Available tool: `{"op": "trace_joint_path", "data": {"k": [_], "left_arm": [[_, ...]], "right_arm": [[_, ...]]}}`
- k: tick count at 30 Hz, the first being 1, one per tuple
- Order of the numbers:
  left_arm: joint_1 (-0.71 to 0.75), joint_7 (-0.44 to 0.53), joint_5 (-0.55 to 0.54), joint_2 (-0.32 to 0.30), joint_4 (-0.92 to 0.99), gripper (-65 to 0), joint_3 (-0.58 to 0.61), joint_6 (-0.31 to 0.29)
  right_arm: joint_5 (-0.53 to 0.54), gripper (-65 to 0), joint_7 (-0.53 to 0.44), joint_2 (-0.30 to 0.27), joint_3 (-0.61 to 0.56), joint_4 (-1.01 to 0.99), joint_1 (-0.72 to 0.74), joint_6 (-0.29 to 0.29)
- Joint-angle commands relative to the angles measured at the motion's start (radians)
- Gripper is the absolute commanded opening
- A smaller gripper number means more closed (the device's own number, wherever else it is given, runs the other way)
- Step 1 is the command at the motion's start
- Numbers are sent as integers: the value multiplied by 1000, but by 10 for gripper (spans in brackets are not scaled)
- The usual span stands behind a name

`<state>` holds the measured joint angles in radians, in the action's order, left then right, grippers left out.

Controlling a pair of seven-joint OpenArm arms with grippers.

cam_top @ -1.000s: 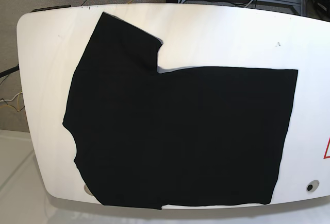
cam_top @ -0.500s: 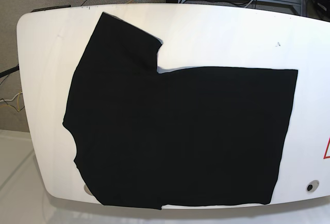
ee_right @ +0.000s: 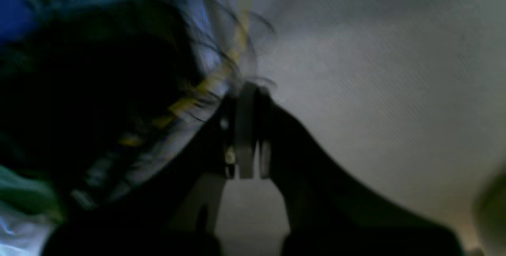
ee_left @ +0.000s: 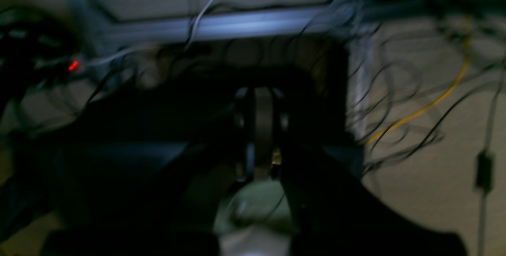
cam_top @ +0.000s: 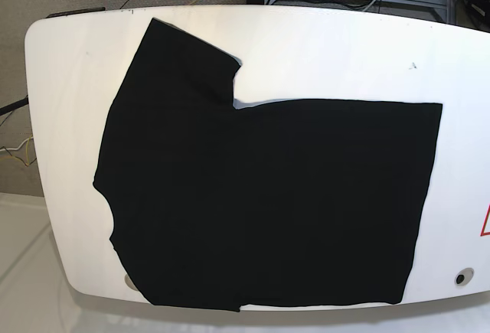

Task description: Fold the T-shirt properly

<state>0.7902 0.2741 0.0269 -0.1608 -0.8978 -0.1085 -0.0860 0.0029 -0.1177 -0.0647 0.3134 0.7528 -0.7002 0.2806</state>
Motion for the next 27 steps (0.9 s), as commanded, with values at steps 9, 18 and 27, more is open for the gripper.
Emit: {"op": "trace_joint_path", "data": {"k": [9,18,27], "left_arm": [[137,15,-37,-18,-229,-650,2,5],[252,26,-74,-37,-431,-648,-9,-5],[333,34,-187,-66,-618,-650,-13,-20]], "right_arm": [[-2,-650,-20,0,4,193,-94,22],[103,-650,-5,-4,3,464,-221,28],[160,-650,15,3,4,754,-315,34]]}}
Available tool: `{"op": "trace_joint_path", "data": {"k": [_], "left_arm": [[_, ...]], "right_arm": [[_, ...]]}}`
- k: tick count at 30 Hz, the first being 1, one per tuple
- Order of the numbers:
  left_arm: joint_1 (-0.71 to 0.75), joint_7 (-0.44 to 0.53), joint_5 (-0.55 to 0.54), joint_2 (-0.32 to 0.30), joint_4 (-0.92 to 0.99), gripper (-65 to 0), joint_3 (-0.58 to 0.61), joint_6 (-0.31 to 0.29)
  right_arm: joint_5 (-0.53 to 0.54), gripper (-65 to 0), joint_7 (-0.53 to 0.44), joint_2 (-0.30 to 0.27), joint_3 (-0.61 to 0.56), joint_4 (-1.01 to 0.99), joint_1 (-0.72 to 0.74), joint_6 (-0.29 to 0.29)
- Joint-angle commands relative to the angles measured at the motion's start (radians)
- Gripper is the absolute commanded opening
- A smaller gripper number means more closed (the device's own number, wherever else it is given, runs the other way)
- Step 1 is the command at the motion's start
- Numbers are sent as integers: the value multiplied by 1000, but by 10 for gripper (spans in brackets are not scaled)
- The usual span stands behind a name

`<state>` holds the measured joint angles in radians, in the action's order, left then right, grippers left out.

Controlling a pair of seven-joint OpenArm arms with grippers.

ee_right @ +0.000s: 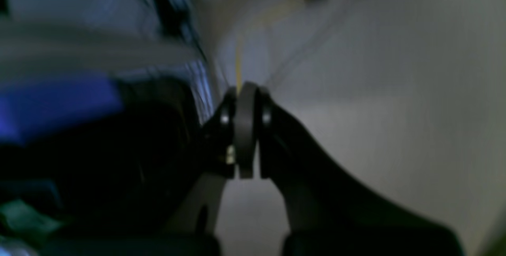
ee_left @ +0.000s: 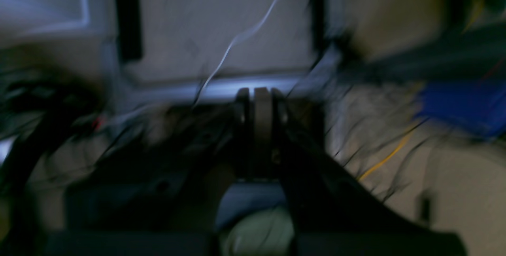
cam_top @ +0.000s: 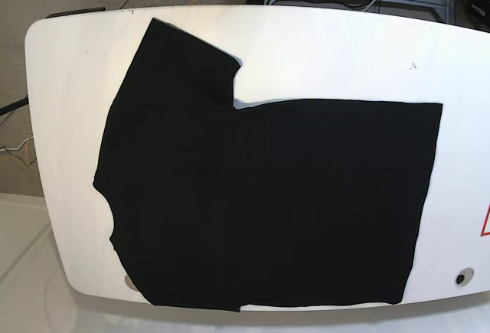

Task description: Fold the T-shirt properly

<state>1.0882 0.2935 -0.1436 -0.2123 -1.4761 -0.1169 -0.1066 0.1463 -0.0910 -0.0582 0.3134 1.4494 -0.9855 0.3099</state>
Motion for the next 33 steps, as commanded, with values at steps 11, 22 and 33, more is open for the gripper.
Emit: {"op": "trace_joint_path", "data": {"k": [11,22,33], "left_arm": [[100,-15,18,-35,-235,-650,-3,2],[109,-82,10,-56,-396,-650,-8,-7],[83,-142,18,-40,-478,-581,-40,-23]], "right_arm": [[66,-650,40,0,25,391,-132,-2],[115,-650,74,-3,58,599,-169,-2],[180,-650,234,-7,74,731,-115,40]]}}
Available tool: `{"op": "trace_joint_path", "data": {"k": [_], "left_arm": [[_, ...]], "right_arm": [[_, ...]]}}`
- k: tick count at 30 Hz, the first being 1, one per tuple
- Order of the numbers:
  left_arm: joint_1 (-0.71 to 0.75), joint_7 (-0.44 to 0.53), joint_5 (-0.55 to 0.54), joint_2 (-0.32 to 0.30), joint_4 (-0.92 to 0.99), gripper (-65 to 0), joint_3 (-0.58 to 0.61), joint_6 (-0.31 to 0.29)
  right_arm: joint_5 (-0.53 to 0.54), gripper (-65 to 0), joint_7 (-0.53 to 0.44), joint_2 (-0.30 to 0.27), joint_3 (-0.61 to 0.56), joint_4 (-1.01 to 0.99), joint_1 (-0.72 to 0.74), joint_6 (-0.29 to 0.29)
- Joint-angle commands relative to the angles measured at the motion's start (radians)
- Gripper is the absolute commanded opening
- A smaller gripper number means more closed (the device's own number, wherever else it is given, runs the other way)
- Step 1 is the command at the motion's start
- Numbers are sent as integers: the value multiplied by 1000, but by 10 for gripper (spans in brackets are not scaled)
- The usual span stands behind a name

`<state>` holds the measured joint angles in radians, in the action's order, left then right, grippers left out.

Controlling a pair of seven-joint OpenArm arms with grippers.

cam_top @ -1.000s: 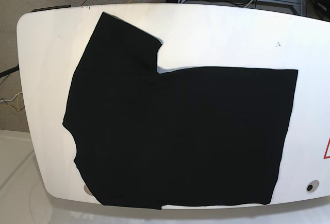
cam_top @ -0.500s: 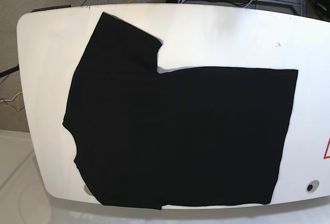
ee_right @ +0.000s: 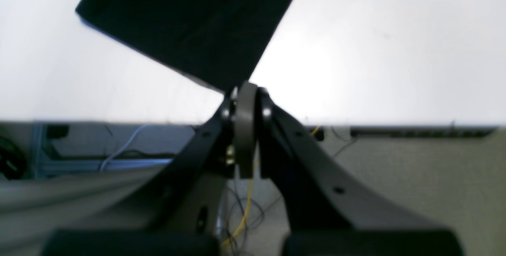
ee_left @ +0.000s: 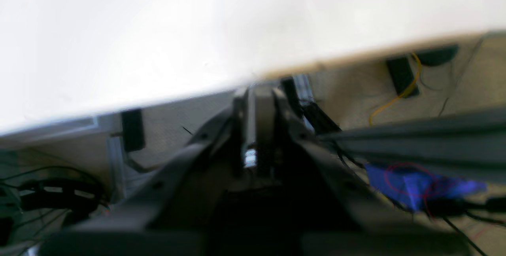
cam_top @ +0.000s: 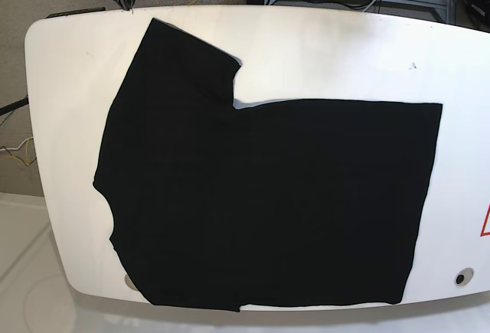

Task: Fold the T-shirt properly
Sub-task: 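Lower both grippers toward opposite corners of the black T-shirt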

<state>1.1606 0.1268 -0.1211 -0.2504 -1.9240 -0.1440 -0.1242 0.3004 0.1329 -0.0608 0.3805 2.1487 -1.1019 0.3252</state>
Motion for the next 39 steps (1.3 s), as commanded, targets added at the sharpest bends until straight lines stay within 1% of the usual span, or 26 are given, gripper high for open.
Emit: {"op": "trace_joint_path", "data": {"k": [1,6,8,12,14,16,18,24,28,30,34,39], "left_arm": [[8,22,-8,-2,-36,-575,-18,-6],[-4,14,-29,-3,-74,-556,-48,-6],[-10,7,-44,-1,-83,-543,-56,5],[-18,-17,-61,0,-106,-520,-87,8],[-23,-31,-69,0,-111,-509,-101,7],[-28,-41,-77,1,-115,-503,-108,6],[-37,-41,-89,3,-127,-509,-132,6],[-55,-53,-95,-1,-119,-510,-138,6],[-70,-68,-86,-1,-117,-501,-139,7],[-69,-66,-75,0,-115,-501,-125,10],[-89,-100,-69,1,-112,-474,-123,11],[-123,-122,-78,0,-105,-442,-130,9]], "right_arm": [[38,-650,26,-4,8,36,11,34],[107,-650,103,-7,15,58,69,85],[147,-644,134,-6,16,50,100,96],[207,-588,199,-6,26,53,155,130],[229,-544,230,-5,32,46,182,139],[251,-503,256,-5,38,40,208,140],[304,-462,306,-4,57,9,258,117],[323,-447,347,-4,82,-49,317,109],[321,-436,387,-4,105,-86,352,112],[324,-425,417,-4,127,-101,363,105],[314,-415,455,-2,152,-127,392,107],[322,-406,473,-8,175,-158,421,107]]}}
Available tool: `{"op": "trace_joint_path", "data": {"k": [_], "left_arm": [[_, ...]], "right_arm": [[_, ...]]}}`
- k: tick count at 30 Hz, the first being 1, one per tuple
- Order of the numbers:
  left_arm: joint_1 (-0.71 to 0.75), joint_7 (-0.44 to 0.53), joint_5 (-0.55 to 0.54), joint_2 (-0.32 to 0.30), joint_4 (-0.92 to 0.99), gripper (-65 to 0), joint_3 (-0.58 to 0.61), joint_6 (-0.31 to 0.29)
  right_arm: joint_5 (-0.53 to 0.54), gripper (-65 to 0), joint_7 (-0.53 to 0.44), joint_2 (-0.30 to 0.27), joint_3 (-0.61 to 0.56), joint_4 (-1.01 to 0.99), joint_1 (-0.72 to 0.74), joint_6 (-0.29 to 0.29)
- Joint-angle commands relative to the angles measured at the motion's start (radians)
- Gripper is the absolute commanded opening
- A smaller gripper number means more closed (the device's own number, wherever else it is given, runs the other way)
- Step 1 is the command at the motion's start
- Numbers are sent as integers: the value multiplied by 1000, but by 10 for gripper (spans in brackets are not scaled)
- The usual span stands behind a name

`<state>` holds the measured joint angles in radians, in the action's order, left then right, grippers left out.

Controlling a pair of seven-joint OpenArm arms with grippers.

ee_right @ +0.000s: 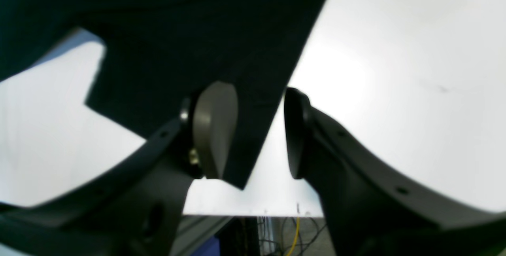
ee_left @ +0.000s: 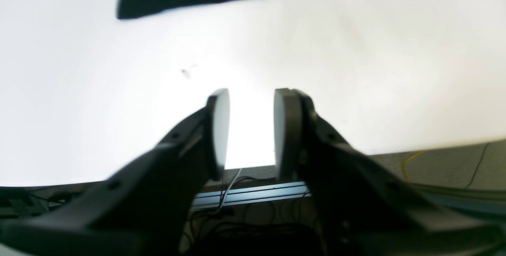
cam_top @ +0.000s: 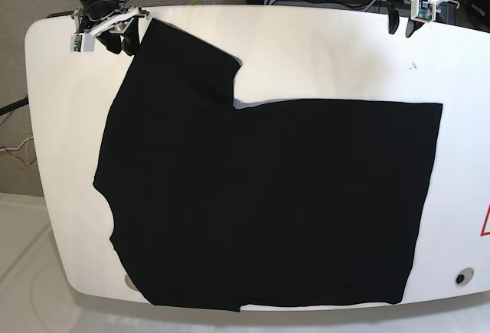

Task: Fold the T-shirt properly
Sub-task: 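Lower both grippers toward opposite corners of the black T-shirt, then grasp the shirt's shoulder edge by the sleeve with the right gripper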

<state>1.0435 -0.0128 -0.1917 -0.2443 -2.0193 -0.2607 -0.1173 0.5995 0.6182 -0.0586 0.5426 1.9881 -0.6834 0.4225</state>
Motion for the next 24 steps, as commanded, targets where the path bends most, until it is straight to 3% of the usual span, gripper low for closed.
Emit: {"op": "trace_joint_path", "data": {"k": [1,9,11,19,24], "left_arm": [[-21,15,-17,-6,-7,-438,-19,1],[-49,4,-24,-7,1,-431,-21,0],[-55,-22,-16,-7,-4,-418,-13,4],[-75,-52,-11,-7,1,-380,-11,8],[-74,-39,-17,-9,-3,-398,-19,7]], "right_arm": [[32,-405,-12,-15,21,-4,8,9],[55,-406,-13,-24,15,-58,43,29],[57,-411,9,-35,12,-102,86,68],[69,-412,31,-34,16,-172,139,135],[71,-408,54,-32,23,-221,170,177]]}}
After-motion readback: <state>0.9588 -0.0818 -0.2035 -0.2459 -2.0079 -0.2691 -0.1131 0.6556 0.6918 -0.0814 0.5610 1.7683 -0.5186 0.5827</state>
